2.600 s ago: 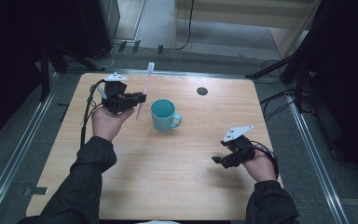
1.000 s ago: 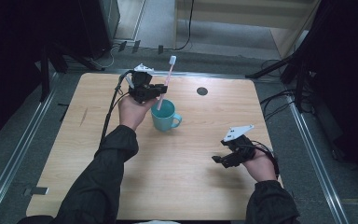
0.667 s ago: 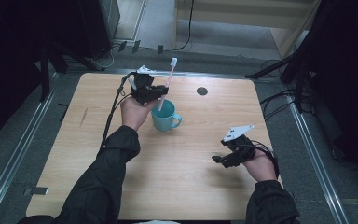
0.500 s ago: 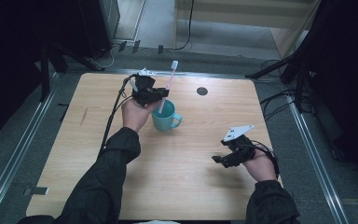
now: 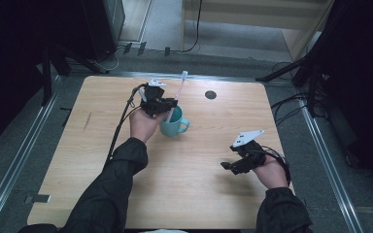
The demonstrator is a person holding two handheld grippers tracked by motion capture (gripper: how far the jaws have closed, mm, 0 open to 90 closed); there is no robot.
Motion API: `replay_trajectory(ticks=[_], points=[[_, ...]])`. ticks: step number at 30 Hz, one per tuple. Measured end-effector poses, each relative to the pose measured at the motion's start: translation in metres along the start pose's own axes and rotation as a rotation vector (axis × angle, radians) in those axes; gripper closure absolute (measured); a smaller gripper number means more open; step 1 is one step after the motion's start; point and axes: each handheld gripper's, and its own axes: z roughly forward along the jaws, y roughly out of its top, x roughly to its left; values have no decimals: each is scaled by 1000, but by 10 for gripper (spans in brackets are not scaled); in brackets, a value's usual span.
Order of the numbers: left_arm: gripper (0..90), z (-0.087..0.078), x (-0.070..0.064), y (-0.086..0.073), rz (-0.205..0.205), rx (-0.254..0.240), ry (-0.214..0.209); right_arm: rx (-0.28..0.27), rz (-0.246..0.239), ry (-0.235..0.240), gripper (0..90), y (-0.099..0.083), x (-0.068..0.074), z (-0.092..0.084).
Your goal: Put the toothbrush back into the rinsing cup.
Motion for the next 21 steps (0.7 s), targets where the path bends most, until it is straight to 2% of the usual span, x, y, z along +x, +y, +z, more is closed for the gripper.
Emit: replay_trajectory(ticks=[6, 9, 16, 21], points=[[776, 2, 1, -7, -10, 9, 2, 3, 2, 1, 239, 0, 0, 0], [775, 2, 2, -10, -2, 31, 3, 3, 1, 0, 239, 0, 0, 1], [787, 1, 2, -9, -19, 28, -9, 4, 4, 0, 239, 0, 0, 1], [784, 0, 4, -9, -10, 46, -4, 4, 4, 1, 239, 0, 0, 1]])
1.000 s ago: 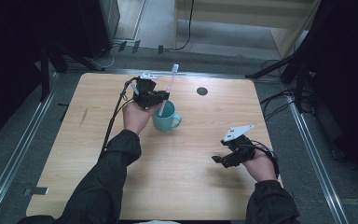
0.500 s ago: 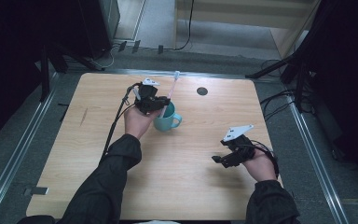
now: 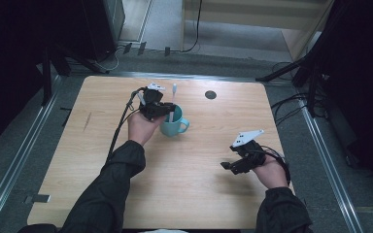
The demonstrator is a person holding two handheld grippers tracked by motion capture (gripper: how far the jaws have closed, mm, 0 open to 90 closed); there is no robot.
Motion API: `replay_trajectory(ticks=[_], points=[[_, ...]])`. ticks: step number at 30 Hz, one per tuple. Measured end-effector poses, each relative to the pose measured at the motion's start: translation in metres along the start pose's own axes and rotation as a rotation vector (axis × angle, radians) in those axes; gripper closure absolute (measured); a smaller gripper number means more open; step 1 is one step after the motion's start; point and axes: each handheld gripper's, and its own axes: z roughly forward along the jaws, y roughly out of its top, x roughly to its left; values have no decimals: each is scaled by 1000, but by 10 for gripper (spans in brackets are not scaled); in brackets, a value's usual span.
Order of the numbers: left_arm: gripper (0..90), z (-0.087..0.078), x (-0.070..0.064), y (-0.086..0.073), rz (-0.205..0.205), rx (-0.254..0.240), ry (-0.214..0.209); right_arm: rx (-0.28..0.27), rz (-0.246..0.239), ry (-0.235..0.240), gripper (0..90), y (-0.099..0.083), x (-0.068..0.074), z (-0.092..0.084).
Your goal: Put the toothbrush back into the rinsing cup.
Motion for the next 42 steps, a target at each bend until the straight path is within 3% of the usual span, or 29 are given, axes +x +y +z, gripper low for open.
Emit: replay_trajectory(ticks=[11, 21, 34, 42], points=[[738, -16, 3, 4, -1, 9, -9, 6, -4, -3, 239, 0, 0, 1], [632, -35, 2, 7, 38, 73, -17, 6, -5, -1, 239, 0, 1, 1], [514, -62, 4, -2, 43, 100, -33, 17, -8, 3, 239, 1, 1, 2], [463, -78, 11, -19, 48, 116, -6, 23, -8, 5, 239, 1, 1, 3]])
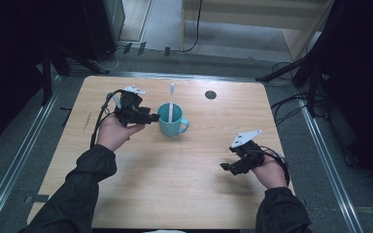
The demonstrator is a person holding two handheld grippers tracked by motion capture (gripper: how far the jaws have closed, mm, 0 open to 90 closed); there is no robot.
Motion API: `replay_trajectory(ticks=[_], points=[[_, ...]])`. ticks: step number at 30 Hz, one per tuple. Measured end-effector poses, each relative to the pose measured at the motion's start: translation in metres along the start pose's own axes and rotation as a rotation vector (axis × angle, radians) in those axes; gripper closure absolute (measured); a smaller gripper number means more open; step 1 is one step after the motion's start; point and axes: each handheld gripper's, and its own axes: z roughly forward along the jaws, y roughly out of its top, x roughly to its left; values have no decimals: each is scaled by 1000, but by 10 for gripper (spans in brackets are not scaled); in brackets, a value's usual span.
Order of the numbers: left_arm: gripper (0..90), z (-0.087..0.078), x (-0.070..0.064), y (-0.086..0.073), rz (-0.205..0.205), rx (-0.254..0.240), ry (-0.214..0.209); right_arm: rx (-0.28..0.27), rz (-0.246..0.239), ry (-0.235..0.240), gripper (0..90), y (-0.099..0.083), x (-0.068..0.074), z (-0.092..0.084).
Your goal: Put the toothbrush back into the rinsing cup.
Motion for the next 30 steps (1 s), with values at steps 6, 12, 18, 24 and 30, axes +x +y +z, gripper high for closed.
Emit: replay_trajectory(ticks=[6, 12, 18, 24, 30], points=[[439, -7, 4, -16, -1, 13, 8, 8, 2, 2, 239, 2, 0, 1], [420, -14, 5, -30, -1, 26, 12, 6, -5, 6, 239, 4, -1, 3], [402, -20, 6, -44, -6, 22, 15, 7, -8, 7, 239, 7, -1, 5], [396, -24, 8, -60, -25, 22, 23, 8, -7, 12, 236, 10, -2, 7], [378, -28, 8, -75, -8, 52, 41, 7, -12, 17, 234, 13, -3, 9]])
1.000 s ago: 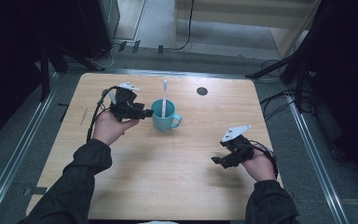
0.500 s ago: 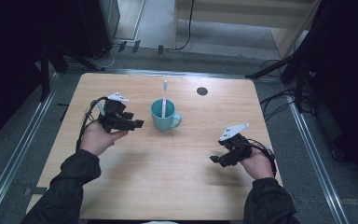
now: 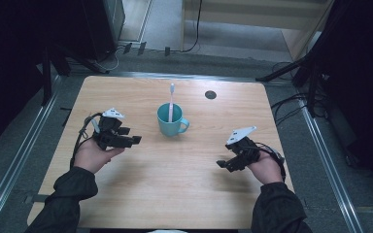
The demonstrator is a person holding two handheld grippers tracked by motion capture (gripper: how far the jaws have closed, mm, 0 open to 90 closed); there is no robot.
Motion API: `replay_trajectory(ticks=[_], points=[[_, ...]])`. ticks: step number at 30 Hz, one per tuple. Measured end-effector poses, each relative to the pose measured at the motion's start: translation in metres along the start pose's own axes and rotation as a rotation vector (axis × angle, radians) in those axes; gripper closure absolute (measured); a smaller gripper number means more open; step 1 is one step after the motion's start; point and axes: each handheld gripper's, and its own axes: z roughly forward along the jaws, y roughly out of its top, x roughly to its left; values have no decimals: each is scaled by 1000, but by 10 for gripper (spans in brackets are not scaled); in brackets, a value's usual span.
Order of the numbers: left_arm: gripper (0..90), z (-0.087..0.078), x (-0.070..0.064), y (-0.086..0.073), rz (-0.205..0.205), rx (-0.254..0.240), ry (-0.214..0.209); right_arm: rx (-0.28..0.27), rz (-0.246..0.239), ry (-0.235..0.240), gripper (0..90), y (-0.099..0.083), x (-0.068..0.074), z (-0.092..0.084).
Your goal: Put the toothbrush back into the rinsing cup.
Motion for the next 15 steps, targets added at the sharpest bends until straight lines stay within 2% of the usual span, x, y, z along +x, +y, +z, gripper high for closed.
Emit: replay_trajectory(ticks=[5, 9, 12, 15], points=[[364, -4, 1, -13, -3, 11, 5, 0, -5, 2, 233, 2, -1, 1], [357, -6, 6, -22, -21, 14, 15, 4, -9, 2, 230, 3, -1, 2], [353, -3, 10, -27, -32, 11, 13, 5, -12, 7, 229, 4, -1, 3], [351, 1, 15, -30, -36, 32, 17, 16, -24, 9, 229, 5, -1, 5]])
